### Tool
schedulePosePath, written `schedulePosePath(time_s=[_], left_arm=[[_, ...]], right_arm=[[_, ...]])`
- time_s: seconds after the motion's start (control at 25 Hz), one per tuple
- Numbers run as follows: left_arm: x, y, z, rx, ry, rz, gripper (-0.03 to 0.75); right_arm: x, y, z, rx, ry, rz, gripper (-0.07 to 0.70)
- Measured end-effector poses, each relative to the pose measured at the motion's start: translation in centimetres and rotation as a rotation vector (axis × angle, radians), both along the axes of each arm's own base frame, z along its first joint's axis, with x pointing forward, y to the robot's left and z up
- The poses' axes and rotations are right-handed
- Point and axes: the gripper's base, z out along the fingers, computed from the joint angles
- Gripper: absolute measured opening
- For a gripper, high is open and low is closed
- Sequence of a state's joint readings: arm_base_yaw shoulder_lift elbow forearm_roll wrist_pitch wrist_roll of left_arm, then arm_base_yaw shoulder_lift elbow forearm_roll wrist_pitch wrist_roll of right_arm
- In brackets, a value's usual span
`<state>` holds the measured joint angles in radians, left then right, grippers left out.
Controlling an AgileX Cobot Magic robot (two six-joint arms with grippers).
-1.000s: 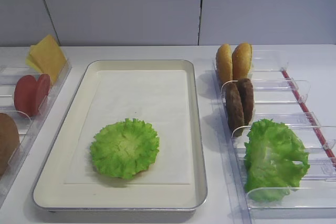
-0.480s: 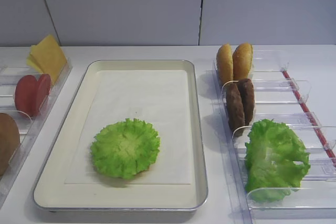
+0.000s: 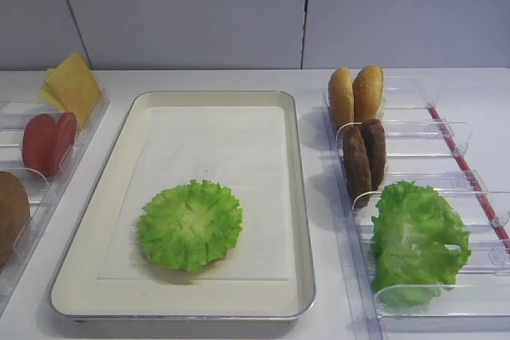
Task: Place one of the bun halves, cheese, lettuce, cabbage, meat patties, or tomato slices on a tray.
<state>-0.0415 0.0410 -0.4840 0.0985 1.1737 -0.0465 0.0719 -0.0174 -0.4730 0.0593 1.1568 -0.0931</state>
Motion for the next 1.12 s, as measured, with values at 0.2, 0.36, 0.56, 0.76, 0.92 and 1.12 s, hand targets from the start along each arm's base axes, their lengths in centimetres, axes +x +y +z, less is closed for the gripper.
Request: schedulePosePath(time_s=[0.2, 0.36, 0.56, 0.76, 0.92, 1.12], left_arm=[[0.0, 0.0, 0.0, 0.0, 0.0, 0.0, 0.519], [0.0, 0.0, 0.0, 0.0, 0.0, 0.0, 0.519], [0.0, 0.0, 0.0, 0.0, 0.0, 0.0, 0.519], [0.0, 0.0, 0.0, 0.0, 0.0, 0.0, 0.519], [0.0, 0.0, 0.0, 0.0, 0.0, 0.0, 0.519], [0.0, 0.0, 0.0, 0.0, 0.0, 0.0, 0.519]], right_arm=[[0.0, 0.0, 0.0, 0.0, 0.0, 0.0, 0.609], [0.0, -0.01, 0.0, -0.001, 0.0, -0.001, 0.609], [0.0, -0.01, 0.0, -0.001, 0.0, -0.001, 0.61], [0.0, -0.01, 0.0, -0.001, 0.0, -0.001, 0.609], [0.0, -0.01, 0.0, -0.001, 0.0, -0.001, 0.609], [0.0, -0.01, 0.0, -0.001, 0.0, -0.001, 0.609]])
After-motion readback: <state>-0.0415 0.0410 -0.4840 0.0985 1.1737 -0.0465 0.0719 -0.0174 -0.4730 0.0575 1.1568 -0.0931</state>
